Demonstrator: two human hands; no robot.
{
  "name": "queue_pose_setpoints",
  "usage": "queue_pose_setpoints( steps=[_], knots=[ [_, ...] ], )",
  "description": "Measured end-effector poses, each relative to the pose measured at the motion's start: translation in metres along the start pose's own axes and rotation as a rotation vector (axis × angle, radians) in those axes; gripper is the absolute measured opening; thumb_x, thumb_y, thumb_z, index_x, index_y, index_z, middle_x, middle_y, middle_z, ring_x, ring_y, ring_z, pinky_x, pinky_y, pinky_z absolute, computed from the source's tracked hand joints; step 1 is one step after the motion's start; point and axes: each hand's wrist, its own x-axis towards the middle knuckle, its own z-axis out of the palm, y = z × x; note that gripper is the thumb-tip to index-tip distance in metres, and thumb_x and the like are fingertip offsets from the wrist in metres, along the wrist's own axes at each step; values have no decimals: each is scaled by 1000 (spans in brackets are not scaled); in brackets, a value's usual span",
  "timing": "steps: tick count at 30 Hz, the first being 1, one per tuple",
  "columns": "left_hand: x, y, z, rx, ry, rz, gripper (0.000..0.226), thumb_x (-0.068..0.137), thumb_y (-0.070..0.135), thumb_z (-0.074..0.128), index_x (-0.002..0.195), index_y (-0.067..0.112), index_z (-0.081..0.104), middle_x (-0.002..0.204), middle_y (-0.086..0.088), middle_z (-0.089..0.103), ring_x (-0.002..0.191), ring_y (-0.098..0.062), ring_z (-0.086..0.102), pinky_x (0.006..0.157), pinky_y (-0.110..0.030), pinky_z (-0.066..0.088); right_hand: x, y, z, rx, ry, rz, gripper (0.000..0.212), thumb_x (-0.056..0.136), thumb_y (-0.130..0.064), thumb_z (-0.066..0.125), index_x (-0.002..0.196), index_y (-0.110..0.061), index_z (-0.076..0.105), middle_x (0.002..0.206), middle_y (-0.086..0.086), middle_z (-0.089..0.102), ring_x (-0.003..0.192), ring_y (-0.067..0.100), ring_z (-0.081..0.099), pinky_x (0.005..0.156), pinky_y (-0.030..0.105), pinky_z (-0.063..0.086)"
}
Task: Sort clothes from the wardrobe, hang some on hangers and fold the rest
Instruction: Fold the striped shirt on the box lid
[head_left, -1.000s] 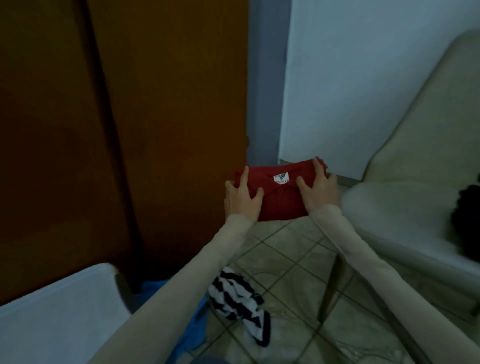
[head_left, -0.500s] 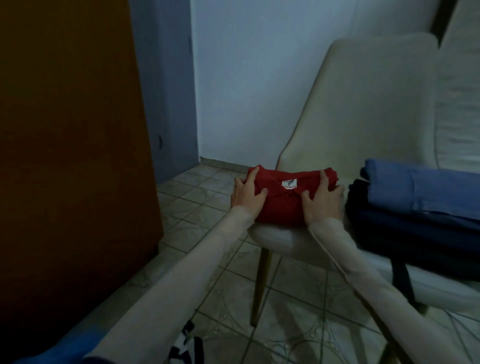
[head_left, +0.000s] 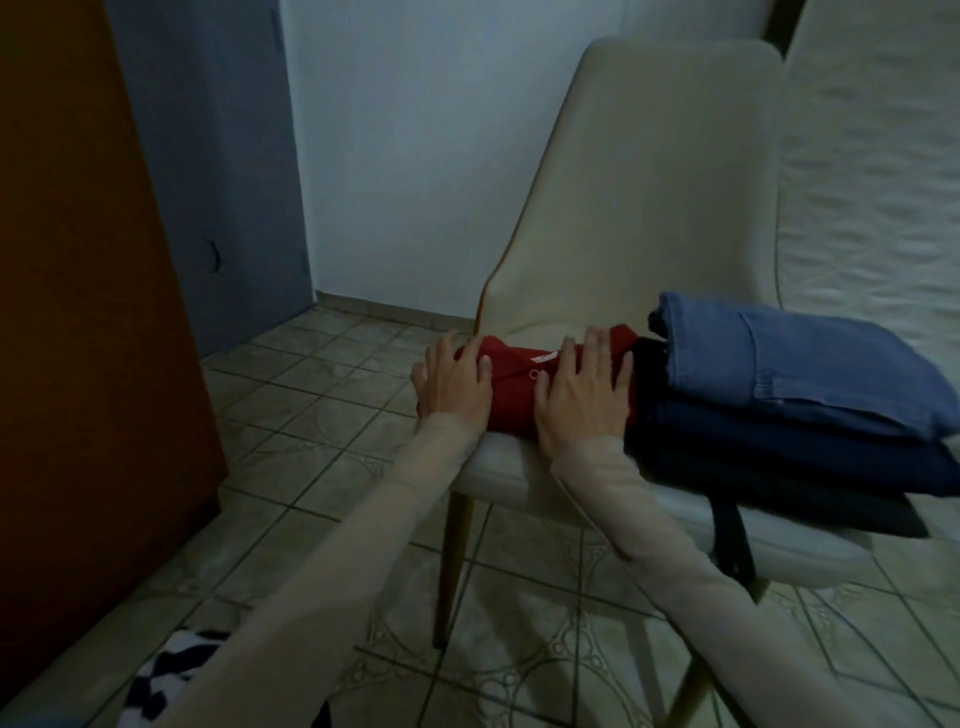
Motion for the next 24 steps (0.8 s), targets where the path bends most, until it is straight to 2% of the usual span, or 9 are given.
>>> queue_pose_setpoints(
  steps=[3, 5, 12, 15, 18, 20, 22, 24],
  knots=[
    [-10, -3, 4, 47, -110, 177, 44, 102, 32, 23, 145, 25, 32, 154, 2, 25, 143, -14, 16, 117, -43, 4, 0, 3, 10, -36, -64, 9, 60, 101, -41, 16, 149, -4, 11, 156, 17, 7, 146, 26, 1, 116, 43, -7],
    [-12, -8, 5, 64, -176, 213, 45, 103, 32, 19, 147, 28, 26, 156, 6, 19, 144, -11, 10, 116, -41, -2, -2, 5, 15, -23, -110, 10, 61, 101, -41, 13, 149, -4, 9, 156, 19, 6, 146, 27, 2, 117, 39, -5],
    [-20, -8, -3, 140, -258, 210, 47, 103, 31, 14, 150, 28, 13, 158, 5, 6, 145, -9, 2, 116, -39, -2, -5, 6, 17, 14, -173, 4, 61, 102, -39, 13, 148, -1, 8, 155, 21, 8, 145, 28, 5, 117, 36, -1],
    [-29, -14, -11, 179, -277, 229, 47, 103, 31, 16, 150, 26, 11, 158, 3, 5, 145, -10, 3, 118, -36, 2, -7, 1, 13, -15, -169, 8, 58, 103, -34, 14, 147, 2, 11, 154, 21, 14, 145, 28, 9, 117, 38, 0],
    [-42, -27, -28, 99, -339, 269, 49, 103, 26, 27, 150, 24, 15, 158, 2, 10, 145, -13, 8, 116, -29, 6, -17, -13, 8, -25, -107, -60, 53, 98, -17, 6, 146, 5, 13, 152, 22, 20, 144, 29, 15, 117, 43, 0],
    [-52, -42, -44, -9, -353, 252, 50, 100, 19, 38, 148, 22, 23, 156, 0, 19, 144, -15, 16, 116, -28, 15, -28, -30, 6, -18, -90, -160, 60, 92, -18, -1, 147, 3, 12, 154, 23, 14, 144, 31, 12, 116, 47, -1],
    [-63, -64, -60, -41, -323, 210, 49, 98, 12, 42, 145, 19, 31, 151, -2, 31, 139, -17, 28, 114, -29, 23, -41, -53, 10, -34, -158, -295, 52, 99, -21, 17, 148, -3, 9, 156, 19, 6, 145, 28, 4, 115, 47, -3],
    [-75, -94, -76, -28, -318, 131, 46, 96, 9, 44, 142, 16, 37, 146, -4, 39, 135, -18, 35, 109, -23, 25, -55, -79, 18, -10, -211, -410, 54, 100, -22, 31, 148, -6, 12, 157, 14, 4, 146, 24, 0, 116, 45, -1]
  ],
)
